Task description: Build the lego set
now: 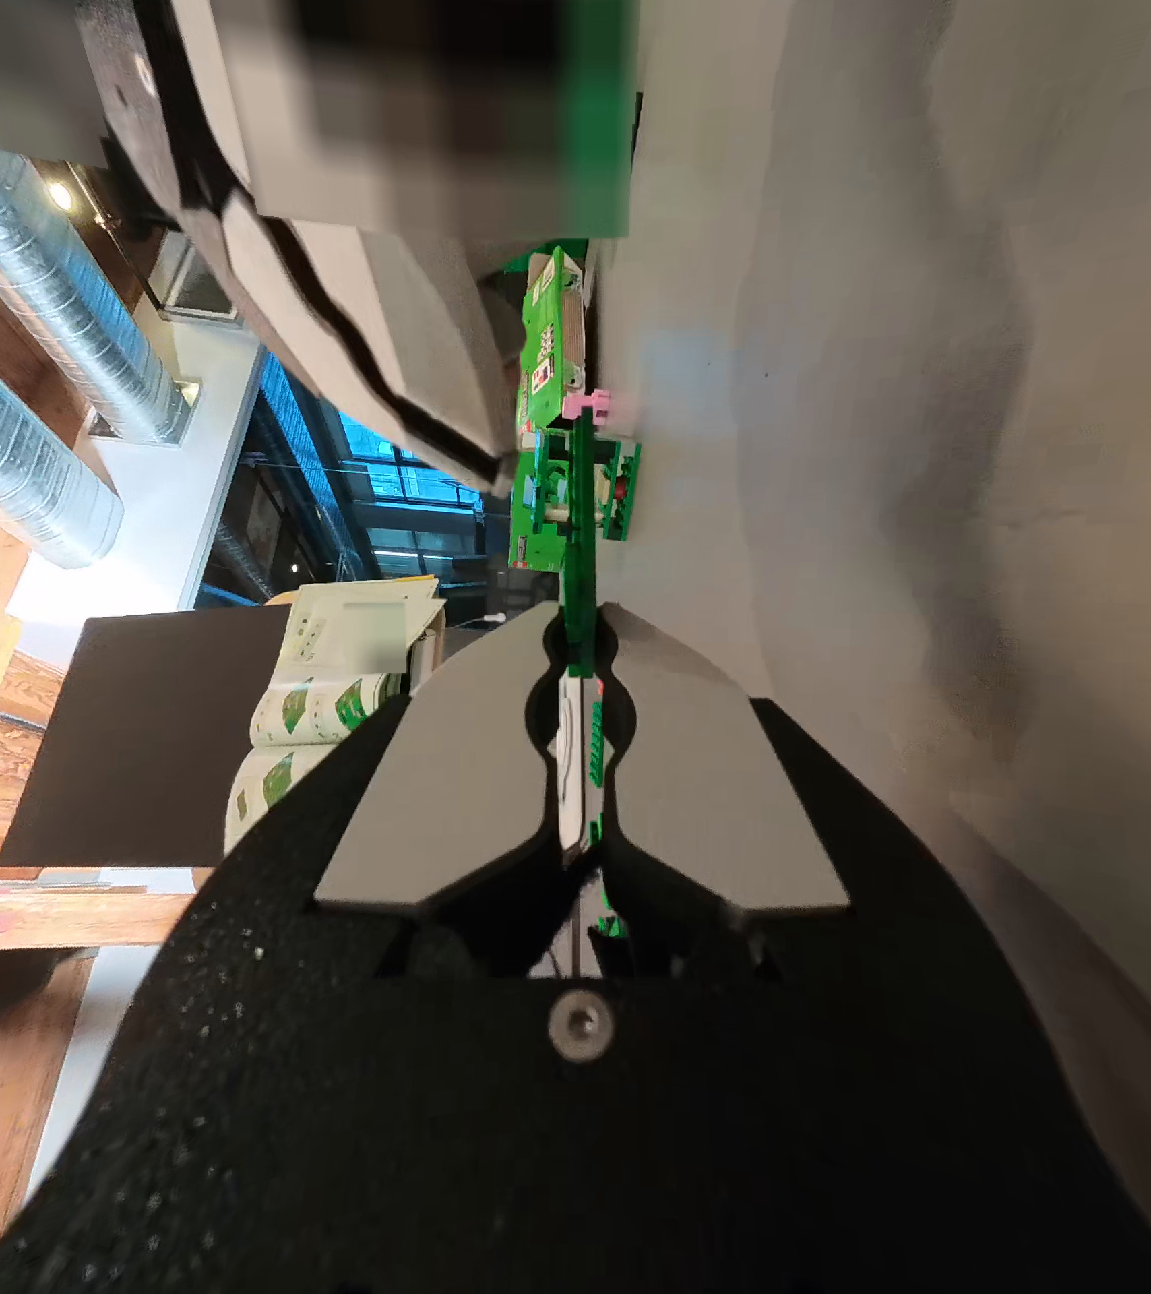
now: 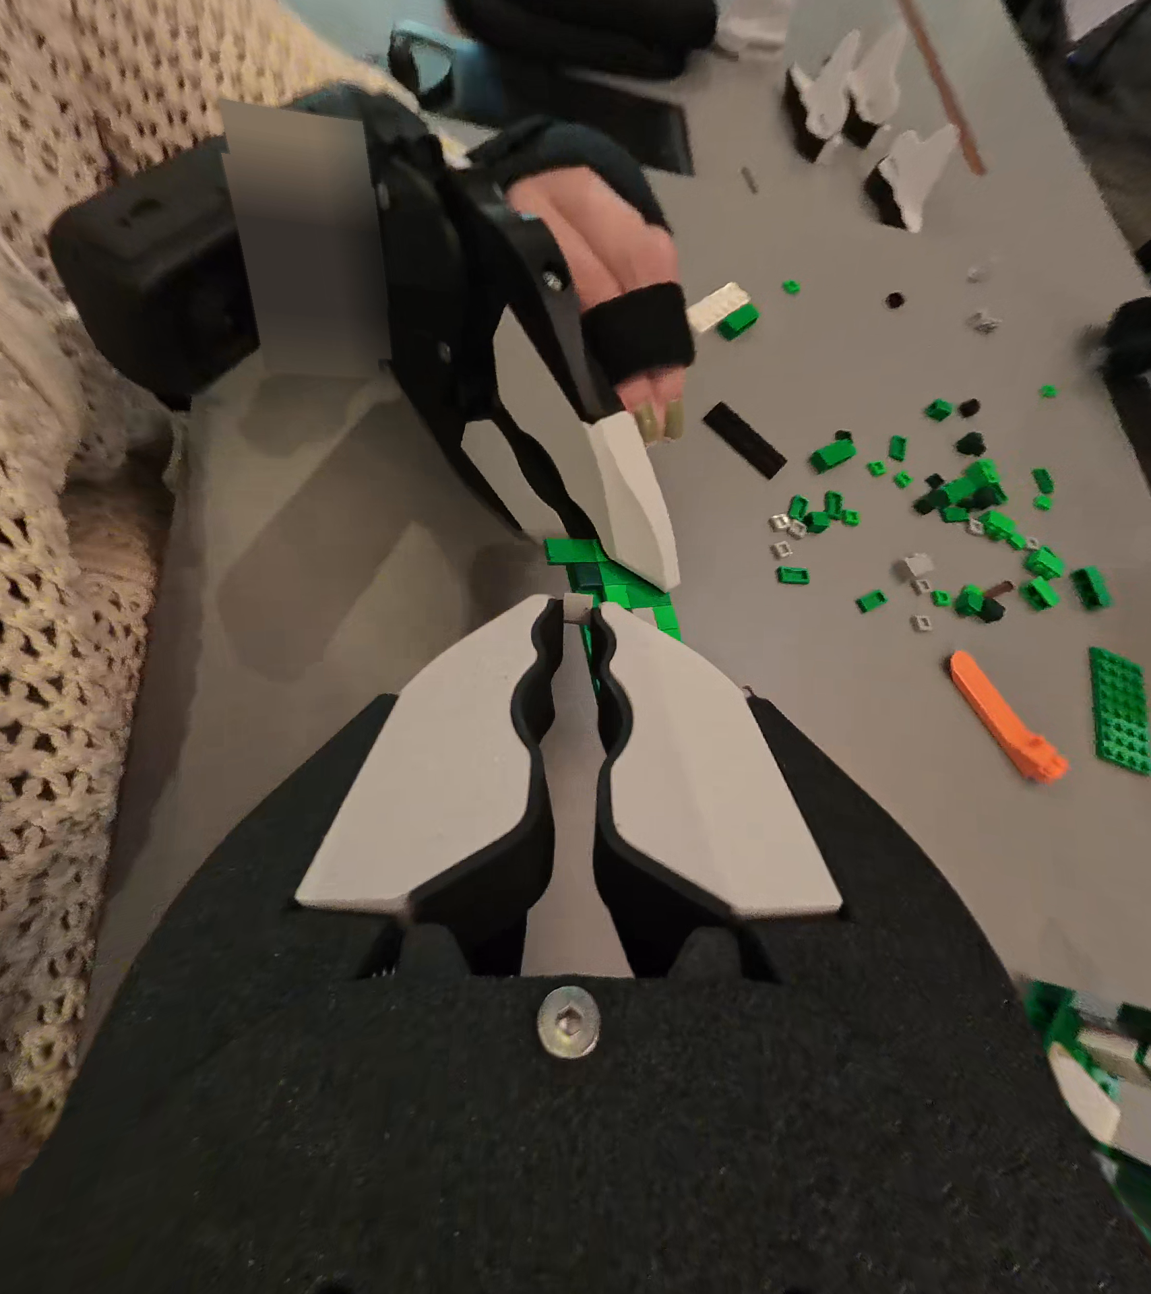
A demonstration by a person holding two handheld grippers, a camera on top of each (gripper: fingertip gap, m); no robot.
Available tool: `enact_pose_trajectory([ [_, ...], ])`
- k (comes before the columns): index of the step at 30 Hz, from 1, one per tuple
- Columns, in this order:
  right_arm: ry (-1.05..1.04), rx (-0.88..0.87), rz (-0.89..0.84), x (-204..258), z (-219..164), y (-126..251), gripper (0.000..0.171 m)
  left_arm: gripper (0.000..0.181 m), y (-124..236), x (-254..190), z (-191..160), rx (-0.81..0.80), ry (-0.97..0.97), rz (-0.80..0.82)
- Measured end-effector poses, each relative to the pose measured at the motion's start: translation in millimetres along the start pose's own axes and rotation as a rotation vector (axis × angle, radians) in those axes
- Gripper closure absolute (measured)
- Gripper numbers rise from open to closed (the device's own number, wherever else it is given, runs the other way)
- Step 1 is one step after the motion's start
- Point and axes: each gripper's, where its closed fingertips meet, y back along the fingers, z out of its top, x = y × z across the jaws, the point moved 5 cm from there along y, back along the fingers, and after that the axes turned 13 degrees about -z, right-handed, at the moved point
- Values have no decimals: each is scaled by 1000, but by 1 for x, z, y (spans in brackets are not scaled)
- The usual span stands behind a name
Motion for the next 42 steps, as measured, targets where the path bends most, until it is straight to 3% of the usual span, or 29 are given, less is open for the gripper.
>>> enact_pose_trajectory([
  [23, 94, 124, 112, 1, 0, -15, 164, 176, 5, -3, 5, -19, -40, 6],
  [27, 106, 98, 78, -1, 1, -13, 152, 175, 5, -2, 1, -11, -3, 4],
  [31, 190, -19, -38, 0, 5, -8, 144, 176, 5, 1, -6, 2, 85, -5],
  [34, 402, -122, -243, 4, 5, -8, 141, 175, 5, 4, -11, 6, 145, -7],
  [38, 784, -112, -518, 12, -4, -20, 142, 175, 6, 5, -13, 8, 173, -5],
  [42, 839, -114, -627, 14, -6, -29, 146, 175, 6, 4, -12, 8, 175, -12],
])
